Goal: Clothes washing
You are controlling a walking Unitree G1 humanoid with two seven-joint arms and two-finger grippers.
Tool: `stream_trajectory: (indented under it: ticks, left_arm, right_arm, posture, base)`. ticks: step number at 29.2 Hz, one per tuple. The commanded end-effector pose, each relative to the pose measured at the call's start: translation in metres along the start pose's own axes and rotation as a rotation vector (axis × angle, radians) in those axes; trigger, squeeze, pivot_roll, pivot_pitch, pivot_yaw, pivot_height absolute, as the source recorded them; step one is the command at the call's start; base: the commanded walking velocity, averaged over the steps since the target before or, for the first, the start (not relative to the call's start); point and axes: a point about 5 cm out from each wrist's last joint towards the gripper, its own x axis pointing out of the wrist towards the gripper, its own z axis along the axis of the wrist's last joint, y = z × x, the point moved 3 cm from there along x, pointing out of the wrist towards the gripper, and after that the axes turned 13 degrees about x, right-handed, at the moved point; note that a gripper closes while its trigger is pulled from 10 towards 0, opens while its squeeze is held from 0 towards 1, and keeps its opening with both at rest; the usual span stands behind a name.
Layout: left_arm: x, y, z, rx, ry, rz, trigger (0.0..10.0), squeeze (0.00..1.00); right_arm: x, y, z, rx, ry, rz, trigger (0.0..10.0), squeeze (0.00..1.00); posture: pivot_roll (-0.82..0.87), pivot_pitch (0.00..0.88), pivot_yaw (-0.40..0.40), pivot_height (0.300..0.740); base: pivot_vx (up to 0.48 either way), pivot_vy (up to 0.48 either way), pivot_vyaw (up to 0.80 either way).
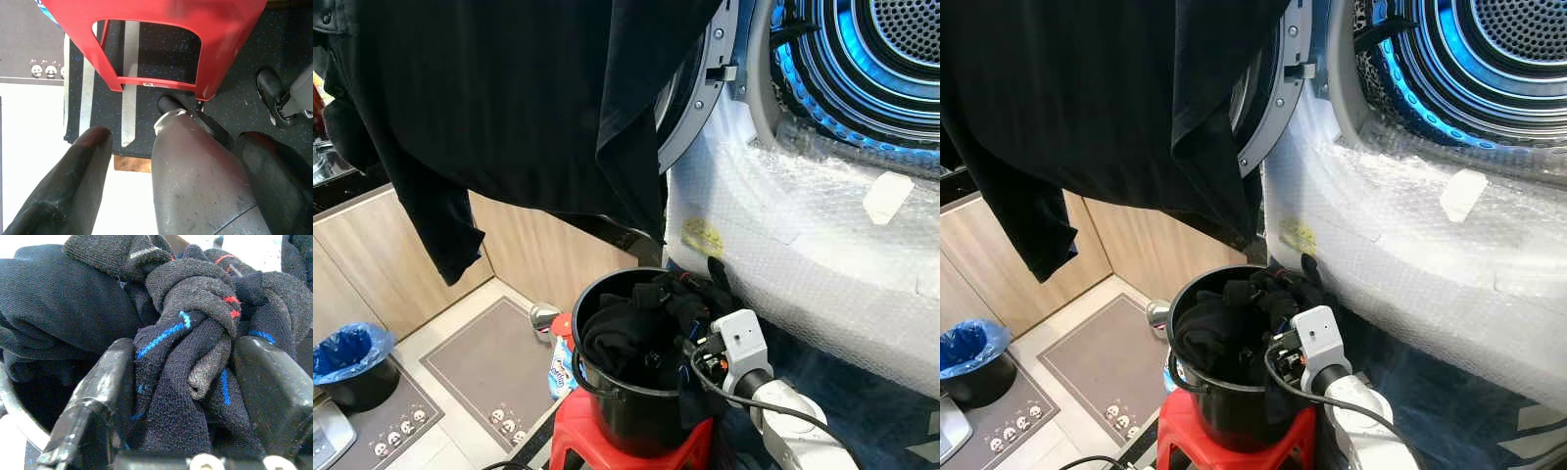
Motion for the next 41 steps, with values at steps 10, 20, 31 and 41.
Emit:
stream_trajectory:
  ticks: [10,20,31,41]
  left_arm:
    - [-0.001,-0.003,-0.011,-0.013,0.046,-0.012,10.0,0.00]
    - [-0.001,-0.002,-0.010,-0.014,0.047,-0.008,10.0,0.00]
    - [-0.001,-0.003,-0.011,-0.004,0.047,-0.013,10.0,0.00]
    - [-0.001,-0.006,-0.011,0.001,0.048,-0.020,10.0,0.00]
  right_arm:
    - [0.000,-0.003,0.017,0.053,-0.091,0.022,0.0,0.00]
    - [0.000,0.003,0.022,0.097,-0.110,0.088,0.0,0.00]
    - [-0.020,0.027,0.055,0.282,-0.251,0.376,0.0,0.00]
    - [-0.045,0.036,0.082,0.358,-0.343,0.582,10.0,0.00]
  posture:
    - [-0.15,0.031,0.062,0.740]
    - [-0.14,0.026,0.061,0.740]
    - [-0.14,0.015,0.060,0.740]
    - [-0.15,0.000,0.052,0.740]
  base:
    - [0.000,0.000,0.00]
    - [0.000,0.000,0.00]
    - [0.000,0.000,0.00]
    - [0.000,0.000,0.00]
